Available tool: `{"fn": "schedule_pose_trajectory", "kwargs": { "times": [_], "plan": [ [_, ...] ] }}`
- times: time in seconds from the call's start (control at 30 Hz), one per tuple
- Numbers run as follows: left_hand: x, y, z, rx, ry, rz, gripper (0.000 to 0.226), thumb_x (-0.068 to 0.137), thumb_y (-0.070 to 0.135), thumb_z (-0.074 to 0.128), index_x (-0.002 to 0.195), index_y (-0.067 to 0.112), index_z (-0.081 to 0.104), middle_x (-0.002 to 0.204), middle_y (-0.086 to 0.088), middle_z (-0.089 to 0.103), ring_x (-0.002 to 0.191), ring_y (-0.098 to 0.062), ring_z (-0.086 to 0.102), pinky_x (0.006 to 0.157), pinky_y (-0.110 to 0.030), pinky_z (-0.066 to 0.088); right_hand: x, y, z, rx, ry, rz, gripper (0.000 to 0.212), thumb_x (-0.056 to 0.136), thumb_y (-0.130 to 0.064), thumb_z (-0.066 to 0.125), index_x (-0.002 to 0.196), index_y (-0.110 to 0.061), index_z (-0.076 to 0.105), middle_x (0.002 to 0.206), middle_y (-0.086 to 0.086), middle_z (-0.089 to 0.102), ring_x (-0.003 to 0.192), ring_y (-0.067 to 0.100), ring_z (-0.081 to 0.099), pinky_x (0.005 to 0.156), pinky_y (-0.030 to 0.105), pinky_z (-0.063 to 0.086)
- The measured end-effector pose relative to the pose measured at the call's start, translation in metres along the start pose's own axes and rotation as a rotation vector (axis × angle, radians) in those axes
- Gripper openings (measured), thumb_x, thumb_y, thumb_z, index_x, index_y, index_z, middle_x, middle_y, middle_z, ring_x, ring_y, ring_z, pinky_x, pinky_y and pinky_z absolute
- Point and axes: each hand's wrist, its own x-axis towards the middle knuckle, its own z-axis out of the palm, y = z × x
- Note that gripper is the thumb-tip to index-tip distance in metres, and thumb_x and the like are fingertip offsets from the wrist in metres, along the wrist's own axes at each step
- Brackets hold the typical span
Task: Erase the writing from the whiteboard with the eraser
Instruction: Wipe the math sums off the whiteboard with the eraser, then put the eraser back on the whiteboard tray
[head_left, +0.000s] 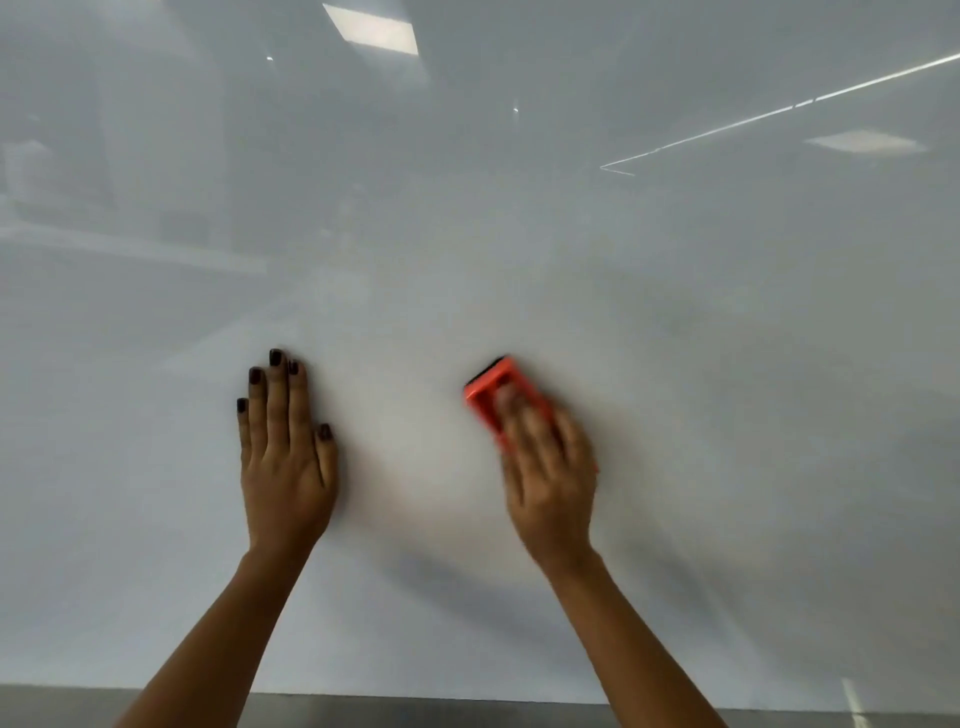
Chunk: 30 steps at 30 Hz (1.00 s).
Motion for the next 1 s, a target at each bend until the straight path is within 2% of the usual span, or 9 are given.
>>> {"fn": "schedule_pose_trajectory", "kwargs": {
  "times": [0.07,0.13,0.27,0.33,0.43,0.53,0.77,0.87,1.0],
  "plan": [
    [-0.001,0.001,0.0,0.004,-0.008,-0.006,0.06,0.101,0.019,0.027,0.157,0.002,0.014,0.165,-0.009,0.009,0.154,-0.017,-0.002,0.126,-0.036,0.001,0.028,0.007,-0.002,0.08,0.122,0.288,0.048,0.092,-0.012,0.063,0.138,-0.008,0.052,0.142,0.003,0.054,0.122,0.031,0.051,0.107,0.037,0.04],
    [-0.002,0.001,0.0,0.003,-0.012,-0.012,0.06,0.101,0.018,0.027,0.157,0.003,0.011,0.165,-0.007,0.006,0.154,-0.017,-0.003,0.126,-0.036,0.0,0.049,0.0,0.001,0.157,0.167,0.392,0.047,0.094,-0.013,0.061,0.139,-0.008,0.052,0.142,0.005,0.054,0.125,0.029,0.048,0.11,0.036,0.035],
    [-0.003,-0.003,0.0,0.023,-0.023,0.007,0.06,0.103,0.021,0.027,0.157,0.005,0.009,0.165,-0.007,0.006,0.154,-0.016,-0.004,0.126,-0.035,0.0,0.025,-0.035,0.017,0.097,-0.031,0.0,0.053,0.091,-0.009,0.066,0.141,-0.015,0.051,0.141,-0.002,0.057,0.12,0.032,0.052,0.102,0.04,0.046],
    [-0.003,-0.005,-0.002,0.028,-0.033,0.019,0.059,0.104,0.023,0.027,0.157,0.005,0.009,0.165,-0.007,0.006,0.154,-0.015,-0.004,0.126,-0.035,0.001,-0.008,-0.043,0.019,0.063,-0.154,-0.187,0.055,0.094,-0.006,0.056,0.146,-0.02,0.043,0.144,-0.007,0.054,0.128,0.029,0.051,0.102,0.04,0.048],
    [-0.003,-0.004,-0.004,0.041,-0.047,0.013,0.059,0.104,0.023,0.028,0.157,0.003,0.011,0.165,-0.01,0.008,0.154,-0.015,-0.005,0.126,-0.035,0.002,-0.063,-0.044,0.011,0.035,-0.326,-0.337,0.049,0.104,-0.005,0.034,0.148,-0.025,0.04,0.147,-0.01,0.051,0.135,0.025,0.048,0.108,0.037,0.039],
    [-0.003,0.0,-0.007,0.029,-0.066,-0.007,0.06,0.104,0.022,0.027,0.158,0.005,0.007,0.166,-0.007,0.003,0.154,-0.017,-0.005,0.126,-0.036,0.001,-0.11,-0.042,-0.001,0.068,-0.535,-0.414,0.048,0.106,-0.006,0.03,0.151,-0.024,0.036,0.148,-0.01,0.049,0.138,0.024,0.044,0.114,0.038,0.037],
    [-0.049,0.007,-0.011,-0.068,-0.193,-0.098,0.068,0.101,0.02,0.037,0.159,0.009,0.003,0.166,-0.009,-0.009,0.154,-0.027,-0.004,0.125,-0.047,0.009,-0.172,-0.058,-0.034,0.296,-0.877,-0.193,0.073,0.088,-0.007,0.055,0.153,-0.024,0.027,0.149,-0.008,0.045,0.136,0.022,0.041,0.109,0.041,0.045],
    [-0.09,0.007,-0.014,-0.039,-0.321,-0.081,0.068,0.1,0.02,0.041,0.158,0.005,0.009,0.166,-0.016,-0.003,0.154,-0.03,-0.002,0.123,-0.053,0.017,-0.192,-0.066,-0.044,0.384,-1.037,-0.154,0.083,0.076,-0.009,0.076,0.147,-0.027,0.038,0.141,-0.009,0.051,0.131,0.019,0.044,0.11,0.041,0.043],
    [-0.128,0.015,-0.017,0.009,-0.444,-0.068,0.069,0.1,0.019,0.047,0.158,0.005,0.012,0.165,-0.017,0.002,0.153,-0.033,0.005,0.122,-0.054,0.02,-0.207,-0.082,-0.05,0.413,-1.134,-0.034,0.072,0.069,-0.015,0.085,0.133,-0.029,0.055,0.13,-0.011,0.06,0.12,0.016,0.056,0.101,0.039,0.05]
  ]
}}
